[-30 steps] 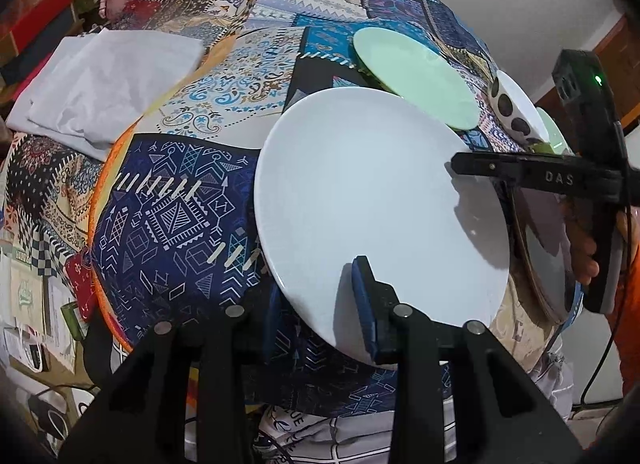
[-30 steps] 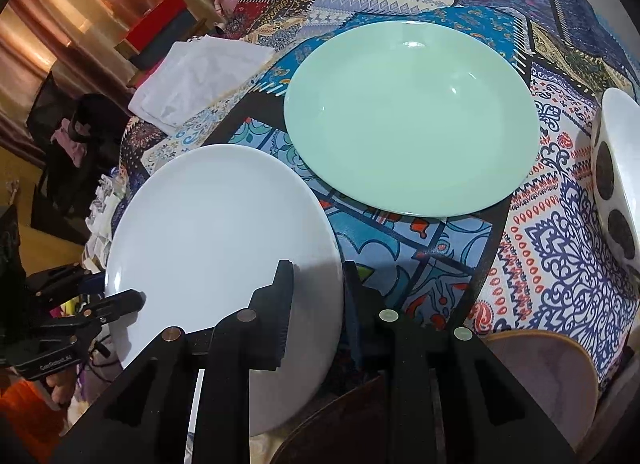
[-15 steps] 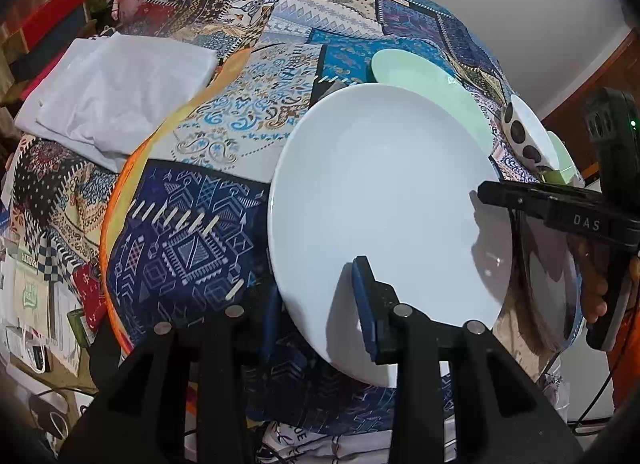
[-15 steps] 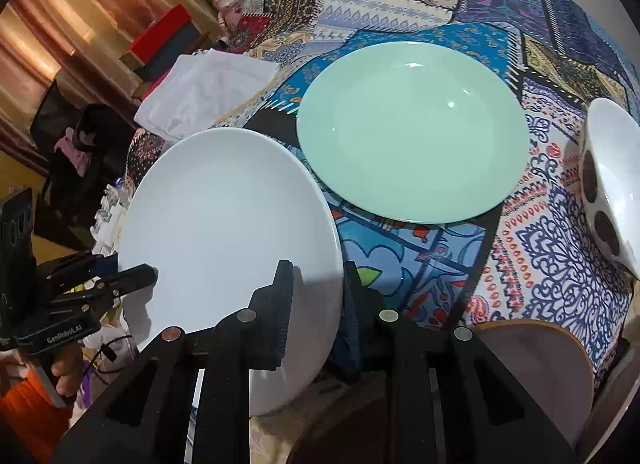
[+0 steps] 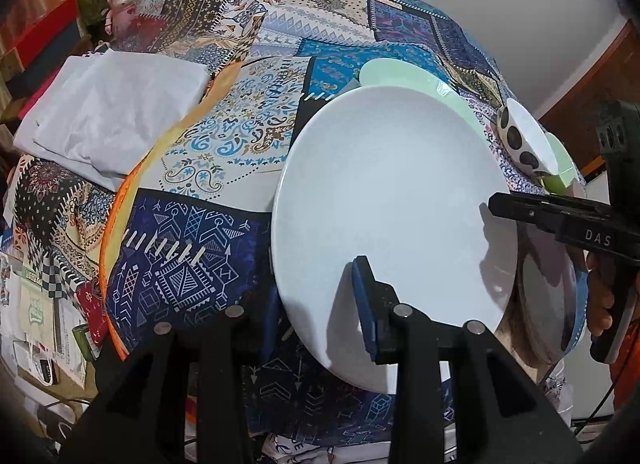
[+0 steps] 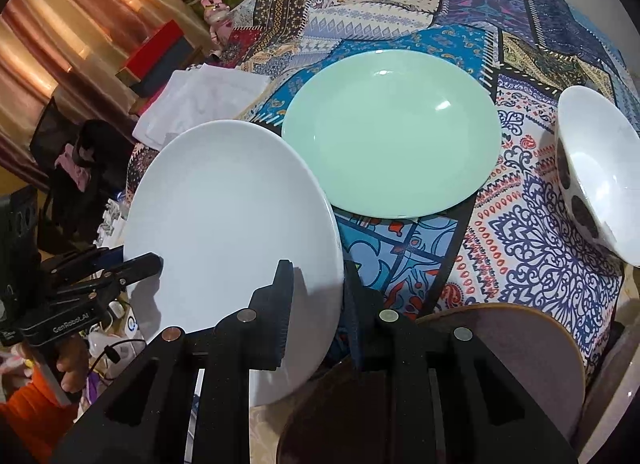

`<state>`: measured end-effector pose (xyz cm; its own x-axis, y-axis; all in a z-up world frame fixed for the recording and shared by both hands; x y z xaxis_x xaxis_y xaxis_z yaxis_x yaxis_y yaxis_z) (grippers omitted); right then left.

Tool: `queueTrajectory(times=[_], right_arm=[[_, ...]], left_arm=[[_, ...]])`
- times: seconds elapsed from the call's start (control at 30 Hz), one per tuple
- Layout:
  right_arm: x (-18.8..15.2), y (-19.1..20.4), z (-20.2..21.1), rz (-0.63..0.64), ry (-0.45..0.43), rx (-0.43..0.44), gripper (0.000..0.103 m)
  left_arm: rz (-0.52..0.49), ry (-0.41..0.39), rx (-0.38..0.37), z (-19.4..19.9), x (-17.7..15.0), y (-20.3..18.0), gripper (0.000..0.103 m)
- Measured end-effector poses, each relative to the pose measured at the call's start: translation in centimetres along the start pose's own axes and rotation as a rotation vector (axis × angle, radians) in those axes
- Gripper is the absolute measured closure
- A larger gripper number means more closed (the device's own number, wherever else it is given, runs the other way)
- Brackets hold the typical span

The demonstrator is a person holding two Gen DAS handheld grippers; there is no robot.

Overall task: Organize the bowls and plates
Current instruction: 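Carry the white plate with the left tool toward the dark brown plate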

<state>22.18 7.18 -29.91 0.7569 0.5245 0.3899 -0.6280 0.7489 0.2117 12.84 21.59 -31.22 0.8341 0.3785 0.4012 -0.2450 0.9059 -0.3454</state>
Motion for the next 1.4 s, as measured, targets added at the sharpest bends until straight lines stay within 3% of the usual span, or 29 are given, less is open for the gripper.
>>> queueTrajectory(times=[0.73,1.4], right_arm=[[-0.1,-0.6,2.4,-0.026,-0.044,-0.008,0.081],[-2.3,-4.2,5.7,-0.091,-0.083,-0.053,0.081]], left_arm=[[-0.032,-0.034,-0.007,1.3,1.4,-1.8,0.069],[-0.113,-0.034,-0.049,1.1,1.1,-7.6,0.069]])
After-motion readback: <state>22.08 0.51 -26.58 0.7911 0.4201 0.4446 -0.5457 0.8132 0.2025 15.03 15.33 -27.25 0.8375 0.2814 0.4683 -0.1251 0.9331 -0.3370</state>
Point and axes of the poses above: each gripper's, at about its wrist camera, not at the fingertips, and z roughly against the way its jaws point, y to its left, x to its top, the point moved 8 cm from there along -z, roughly the way its jaws point, and after that the axes turned 6 degrees about -x, right-handed, at the moved point
